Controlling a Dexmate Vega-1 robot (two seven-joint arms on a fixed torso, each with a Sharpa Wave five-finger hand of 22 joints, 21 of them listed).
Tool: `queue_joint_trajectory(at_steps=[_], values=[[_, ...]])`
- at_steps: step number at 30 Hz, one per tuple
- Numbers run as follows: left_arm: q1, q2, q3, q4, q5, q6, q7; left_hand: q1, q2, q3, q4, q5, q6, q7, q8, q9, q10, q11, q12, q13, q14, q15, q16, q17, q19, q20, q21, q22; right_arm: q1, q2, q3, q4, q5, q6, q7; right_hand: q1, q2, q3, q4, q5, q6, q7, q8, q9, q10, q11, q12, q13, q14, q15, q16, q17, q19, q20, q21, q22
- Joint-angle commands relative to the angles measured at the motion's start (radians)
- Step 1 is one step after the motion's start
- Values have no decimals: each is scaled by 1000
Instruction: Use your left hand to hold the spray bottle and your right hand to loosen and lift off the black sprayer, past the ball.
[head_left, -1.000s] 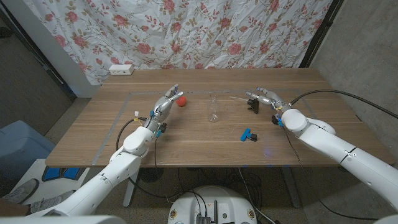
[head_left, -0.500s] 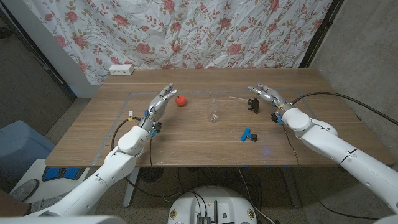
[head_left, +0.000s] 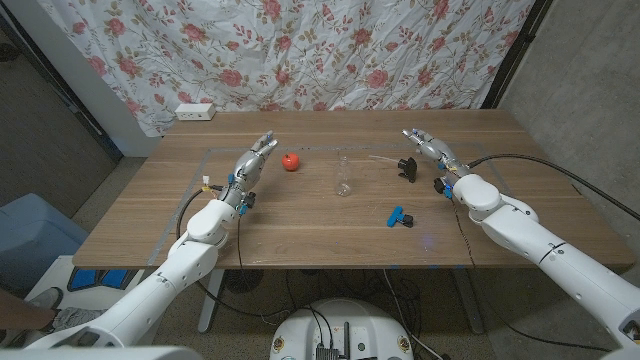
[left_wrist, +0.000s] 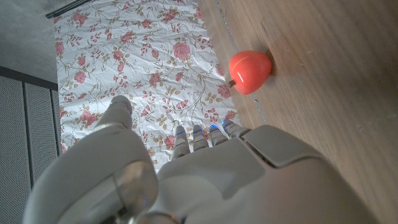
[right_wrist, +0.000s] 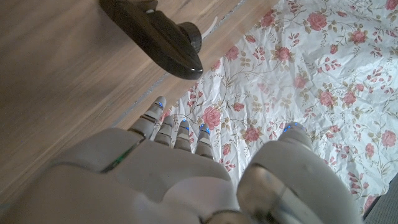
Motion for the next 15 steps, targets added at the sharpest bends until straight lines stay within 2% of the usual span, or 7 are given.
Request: queue_joint_trajectory(at_steps=[1,5,15], values=[[-43,-45,-1,95,-28,-35,-28,-19,10,2,12,4,11,1,2,1,6,1,-1,1,8,0,10,3,6,1,1,1,10,76,13,92,60,115,4,-18,6,-1,13,-8,11,-3,6,0,14,-2,4,1,17,-1,8,-3,3,-1,2,3],[-53,-57,0,110,-27,-43,-24,-29,20,3,18,5,13,2,2,1,9,2,-1,1,13,2,11,4,9,0,2,1,18,93,16,122,90,142,28,-40,14,-5,24,-14,19,1,7,-1,21,-1,3,0,39,4,14,-7,4,1,1,3],[-59,-106,-3,154,-29,-73,13,-62,42,5,33,8,19,4,1,1,22,2,1,1,30,-3,13,4,26,-5,6,1,32,133,28,195,158,208,76,-68,31,-8,40,-20,14,6,3,-1,29,2,1,-1,38,2,9,-12,4,3,-1,4]])
